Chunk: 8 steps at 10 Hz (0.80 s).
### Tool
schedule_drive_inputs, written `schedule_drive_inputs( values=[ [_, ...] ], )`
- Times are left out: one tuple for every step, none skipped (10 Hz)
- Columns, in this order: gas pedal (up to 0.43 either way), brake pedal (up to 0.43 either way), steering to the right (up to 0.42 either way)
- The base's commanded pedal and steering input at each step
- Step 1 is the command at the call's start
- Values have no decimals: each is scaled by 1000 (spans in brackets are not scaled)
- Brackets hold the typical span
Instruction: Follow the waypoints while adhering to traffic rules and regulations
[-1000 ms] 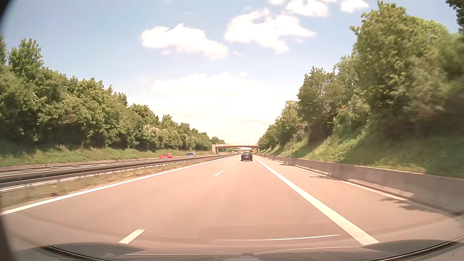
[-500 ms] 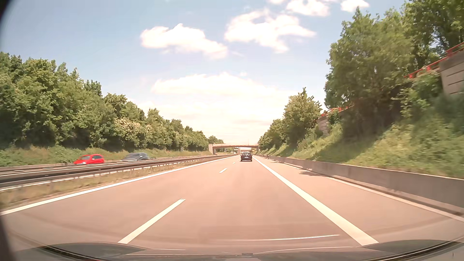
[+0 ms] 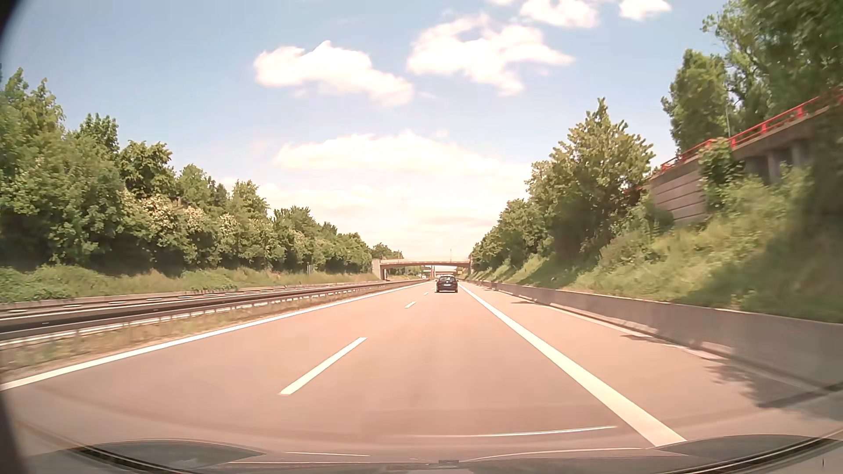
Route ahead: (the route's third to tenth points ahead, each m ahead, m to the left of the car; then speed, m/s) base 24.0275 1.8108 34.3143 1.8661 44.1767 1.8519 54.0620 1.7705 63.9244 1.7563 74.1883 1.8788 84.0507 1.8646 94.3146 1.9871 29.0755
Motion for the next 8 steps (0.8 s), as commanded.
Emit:
schedule_drive_inputs(
  values=[
    [268,12,0],
    [268,12,0],
    [260,12,0],
    [248,12,0],
    [228,6,0],
    [209,12,0],
    [189,12,0],
    [177,12,-1]
  ],
)
